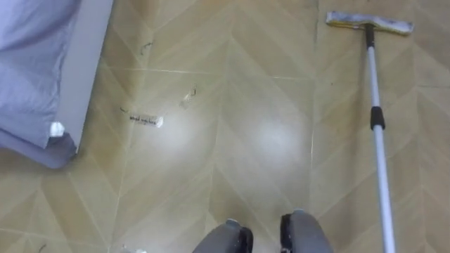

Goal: Mop floor

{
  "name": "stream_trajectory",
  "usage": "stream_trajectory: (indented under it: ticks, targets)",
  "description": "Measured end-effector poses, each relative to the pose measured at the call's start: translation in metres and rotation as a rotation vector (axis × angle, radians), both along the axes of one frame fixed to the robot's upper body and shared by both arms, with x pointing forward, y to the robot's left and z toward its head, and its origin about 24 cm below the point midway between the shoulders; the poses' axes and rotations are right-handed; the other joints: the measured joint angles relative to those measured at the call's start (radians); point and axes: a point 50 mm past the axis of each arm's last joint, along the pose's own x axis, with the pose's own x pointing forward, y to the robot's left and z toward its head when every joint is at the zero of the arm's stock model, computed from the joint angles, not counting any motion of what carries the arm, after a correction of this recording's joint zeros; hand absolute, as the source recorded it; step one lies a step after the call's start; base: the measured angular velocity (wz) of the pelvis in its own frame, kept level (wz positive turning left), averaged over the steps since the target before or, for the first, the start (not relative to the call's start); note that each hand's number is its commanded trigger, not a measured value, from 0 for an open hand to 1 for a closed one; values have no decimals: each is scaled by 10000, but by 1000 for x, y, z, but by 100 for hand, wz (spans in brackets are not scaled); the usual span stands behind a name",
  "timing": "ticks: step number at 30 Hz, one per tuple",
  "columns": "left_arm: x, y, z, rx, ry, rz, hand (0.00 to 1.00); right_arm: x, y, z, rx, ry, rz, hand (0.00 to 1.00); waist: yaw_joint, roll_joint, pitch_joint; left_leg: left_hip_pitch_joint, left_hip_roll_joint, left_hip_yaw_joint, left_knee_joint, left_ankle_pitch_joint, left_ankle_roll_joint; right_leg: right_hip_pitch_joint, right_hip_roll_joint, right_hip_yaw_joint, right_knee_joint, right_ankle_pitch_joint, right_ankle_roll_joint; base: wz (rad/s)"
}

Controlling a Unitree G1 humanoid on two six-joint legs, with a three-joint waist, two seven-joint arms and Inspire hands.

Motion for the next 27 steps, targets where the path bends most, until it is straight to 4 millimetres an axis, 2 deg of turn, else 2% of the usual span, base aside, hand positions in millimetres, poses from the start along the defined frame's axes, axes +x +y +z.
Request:
stream_trajectory:
  ticks: [1, 2, 3, 4, 5, 6, 7, 8, 9, 10, 11, 12, 13, 14, 15, 16, 17, 18, 19, 20, 21, 22, 23, 24, 25, 26, 27]
  targets:
    - [-7, 3, -1, 105, 228, 124, 0, 0, 7, -2, 156, 68, 133, 100, 6, -106, 7, 264, -23, -229, -71, -105, -193, 328, -87, 5, -1328, 105, -19, -18]
    - [-10, 6, 0, 196, 341, 177, 0, 0, 10, -4, 241, 121, 170, 100, 1, -212, 20, 358, -28, -246, -13, -177, -310, 405, -156, -55, -1538, 269, 13, 0]
    - [-13, 9, 0, 316, 507, 277, 0, 0, 13, -5, 336, 181, 155, 100, -5, -327, 22, 377, 40, -246, 275, -291, -513, 557, -229, -339, -1365, 392, -181, 26]
    - [-13, 9, 0, 313, 544, 285, 0, 2, 11, -4, 322, 187, 64, 100, 7, -294, -8, 329, 173, -205, 719, -277, -645, 744, -284, -766, -1174, 157, -394, 36]
    - [-13, 9, 0, 313, 556, 308, 0, 6, 10, -3, 292, 119, 40, 100, 25, -339, -3, 287, 261, -82, 954, -255, -747, 843, -290, -931, -1086, 18, -474, 42]
    - [-15, 11, 0, 238, 551, 638, 0, 19, 5, 0, 201, -51, 28, 100, 187, -399, -28, 27, 515, 239, 1767, -64, -1104, 984, -291, -1145, -893, -270, -691, 25]
    - [-17, 17, 1, 261, 567, 884, 0, 34, 0, 4, 115, -193, 40, 100, 423, -584, -39, -549, 818, 672, 2988, 654, -1632, 1020, -190, -1196, -562, -625, -922, 12]
    - [-19, 20, 1, 316, 603, 967, 0, 44, -3, 6, 72, -362, 81, 100, 568, -827, -22, -996, 957, 846, 3735, 1307, -1739, 1003, -66, -1127, -386, -764, -975, -7]
    - [-23, 28, 3, 422, 624, 1051, 0, 69, -11, 14, -57, -923, 257, 100, 803, -1128, -15, -1936, 1146, 1178, 5115, 3277, -1756, 1007, 79, -1002, -70, -1011, -1130, -14]
    - [-29, 36, 5, 510, 691, 994, 0, 100, -20, 26, -202, -1699, 461, 100, 873, -1491, 80, -3050, 1276, 1448, 6456, 4583, -1812, 999, 90, -960, 238, -1237, -1294, -20]
    - [-34, 40, 6, 543, 779, 917, 0, 124, -30, 39, -367, -2443, 680, 100, 1010, -1585, 160, -4141, 1491, 1727, 7693, 4283, -1428, 1064, 80, -970, 507, -1452, -1454, -19]
    - [-36, 42, 7, 521, 842, 845, 0, 135, -34, 45, -459, -2791, 865, 100, 1106, -1638, 183, -4601, 1582, 1850, 8014, 4063, -1211, 1139, 84, -984, 556, -1542, -1497, -11]
    - [-42, 46, 7, 545, 1049, 634, 0, 151, -40, 55, -577, -3366, 1155, 100, 1163, -1731, 195, -5261, 1734, 2112, 8141, 3702, -1168, 1371, 81, -982, 603, -1742, -1500, 0]
    - [-46, 48, 8, 541, 1164, 531, 0, 155, -41, 58, -626, -3478, 1302, 100, 1196, -1786, 202, -5402, 1822, 2234, 7983, 3509, -1172, 1536, 72, -975, 607, -1843, -1486, 12]
    - [-53, 51, 9, 536, 1346, 431, 0, 158, -41, 59, -639, -3572, 1411, 100, 1255, -1890, 235, -5364, 1884, 2371, 7088, 3269, -1207, 1819, 4, -936, 566, -2028, -1393, 7]
    - [-57, 51, 9, 443, 1395, 344, 0, 155, -40, 57, -568, -3578, 1357, 100, 1290, -1908, 224, -4878, 1958, 2477, 5158, 3205, -1255, 2100, 71, -868, 375, -2145, -1254, 5]
    - [-59, 51, 9, 356, 1449, 312, 0, 153, -40, 56, -486, -3577, 1298, 100, 1290, -1894, 222, -4542, 1959, 2537, 3966, 3206, -1256, 2226, 83, -864, 284, -2218, -1211, 0]
    - [-62, 50, 9, 155, 1543, 316, 0, 144, -39, 51, -316, -3500, 1215, 100, 1288, -1856, 209, -3769, 1997, 2585, 1815, 3207, -1257, 2505, 102, -852, 100, -2394, -1144, -12]
    - [-65, 48, 8, -14, 1672, 357, 0, 130, -36, 44, -100, -3256, 1084, 100, 1290, -1653, 157, -2933, 2006, 2552, 150, 3216, -1266, 2921, 161, -862, -186, -2545, -1074, -17]
    - [-67, 47, 8, -89, 1797, 427, 0, 120, -36, 40, -33, -3104, 1011, 100, 1271, -1519, 114, -2582, 2007, 2561, -308, 3208, -1238, 3187, 198, -908, -369, -2602, -1027, 0]
    - [-66, 46, 7, -187, 1820, 634, 0, 95, -34, 30, 76, -2669, 898, 100, 1067, -1361, -20, -2142, 1831, 2555, -577, 2814, -551, 3563, 96, -977, -507, -2700, -895, 29]
    - [-57, 45, 6, -206, 1625, 1062, 0, 68, -32, 23, 156, -2057, 663, 100, 829, -1278, -34, -2090, 1466, 2472, -207, 2214, -306, 3360, -103, -818, 547, -2409, -671, 53]
    - [-50, 44, 5, -199, 1476, 1216, 0, 53, -32, 20, 151, -1669, 529, 100, 709, -1146, -49, -2066, 1281, 2415, 36, 2003, -279, 3054, -166, -777, 1287, -1994, -459, 68]
    - [-34, 41, 5, -143, 1052, 1247, 0, 21, -29, 14, 150, -893, 290, 100, 594, -898, -233, -2027, 1089, 2339, 481, 1534, -43, 2497, -85, -396, 2643, -848, -270, 41]
    - [-20, 39, 6, -33, 524, 1145, 0, 3, -20, 9, 238, -464, 136, 100, 505, -799, -307, -1823, 1045, 2318, 672, 1125, 63, 2018, 97, -87, 3453, -421, -173, 14]
    - [-15, 39, 7, 45, 318, 1120, 0, 0, -15, 6, 326, -397, 103, 100, 441, -770, -288, -1690, 1017, 2290, 683, 1006, 82, 1734, 187, -12, 3673, -460, -165, -30]
    - [-4, 36, 7, 165, -8, 1112, 0, -3, -7, 3, 464, -314, 69, 100, 303, -639, -199, -1355, 884, 1988, 664, 811, 45, 1270, 290, 10, 3693, -564, -157, -39]
